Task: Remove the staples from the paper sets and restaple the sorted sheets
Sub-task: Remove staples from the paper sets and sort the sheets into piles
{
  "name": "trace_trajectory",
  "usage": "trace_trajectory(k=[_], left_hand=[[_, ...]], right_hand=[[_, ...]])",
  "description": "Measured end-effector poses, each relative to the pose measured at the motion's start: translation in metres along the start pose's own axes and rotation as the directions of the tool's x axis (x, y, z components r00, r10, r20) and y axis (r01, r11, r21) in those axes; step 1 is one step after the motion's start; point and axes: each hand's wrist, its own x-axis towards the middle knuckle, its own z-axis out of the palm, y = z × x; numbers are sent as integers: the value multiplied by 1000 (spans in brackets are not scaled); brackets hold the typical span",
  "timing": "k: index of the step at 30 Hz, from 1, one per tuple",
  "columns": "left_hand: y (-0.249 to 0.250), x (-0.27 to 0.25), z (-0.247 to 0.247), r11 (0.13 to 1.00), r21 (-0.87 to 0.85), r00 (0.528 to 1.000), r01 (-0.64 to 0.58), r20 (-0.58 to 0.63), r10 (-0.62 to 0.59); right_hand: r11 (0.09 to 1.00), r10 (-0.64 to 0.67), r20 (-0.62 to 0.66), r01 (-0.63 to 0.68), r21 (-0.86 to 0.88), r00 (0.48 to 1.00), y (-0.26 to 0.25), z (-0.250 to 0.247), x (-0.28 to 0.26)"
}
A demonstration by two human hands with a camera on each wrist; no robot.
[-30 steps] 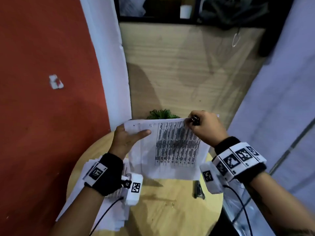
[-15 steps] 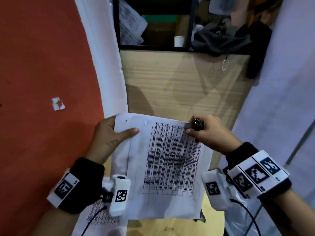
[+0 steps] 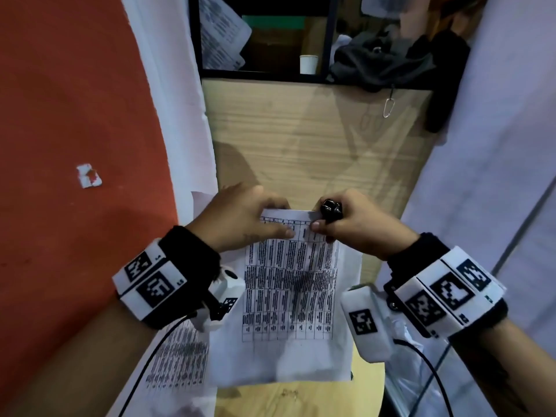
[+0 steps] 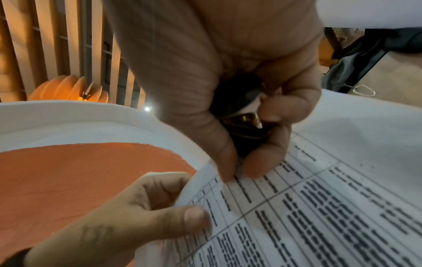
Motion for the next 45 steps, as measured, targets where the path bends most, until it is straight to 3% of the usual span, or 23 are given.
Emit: trace_trajectory(k=[7,10,13,15,17,21,24,26,29,31,40,45], left_hand=[[-2,10,15,967,-252,1000,-25,-18,21],[-3,8,16,959,-285,1000,-10,-27,3],[-6,7,15,963,-271,999,2,-49,-16],[-8,7,15,963,-267,998,14,-54,-30],[-9,8,15,965,-261,998,27,-54,-42],[-8,9,15,970,-242,997,39,-53,-53],[-4,10,12,968,-249,999,32,-33,-41],[-3,10,9,964,-265,999,25,-27,-33],[-4,10,6,956,-293,1000,3,-13,-7],[-5,11,7,945,-326,1000,-11,-12,8],[-4,16,10,819,-573,999,16,36,6],[-1,17,5,799,-600,994,46,109,25]], right_hand=[[996,-45,1,45,79,999,0,1,-1],[952,-95,-180,142,270,979,0,0,-7],[820,-32,-460,287,495,887,4,-2,-15],[765,-10,-478,314,562,879,7,2,-21],[769,-33,-415,289,571,909,10,10,-27],[854,-158,-306,286,434,939,18,20,-28],[822,-247,-238,333,462,940,18,23,-26],[818,-315,-272,406,408,909,17,23,-27],[844,-474,-357,531,75,805,17,21,-28],[830,-524,-382,557,-31,761,17,20,-26],[779,-605,-368,621,-91,706,21,18,-25],[763,-637,-299,635,-119,710,22,11,-23]])
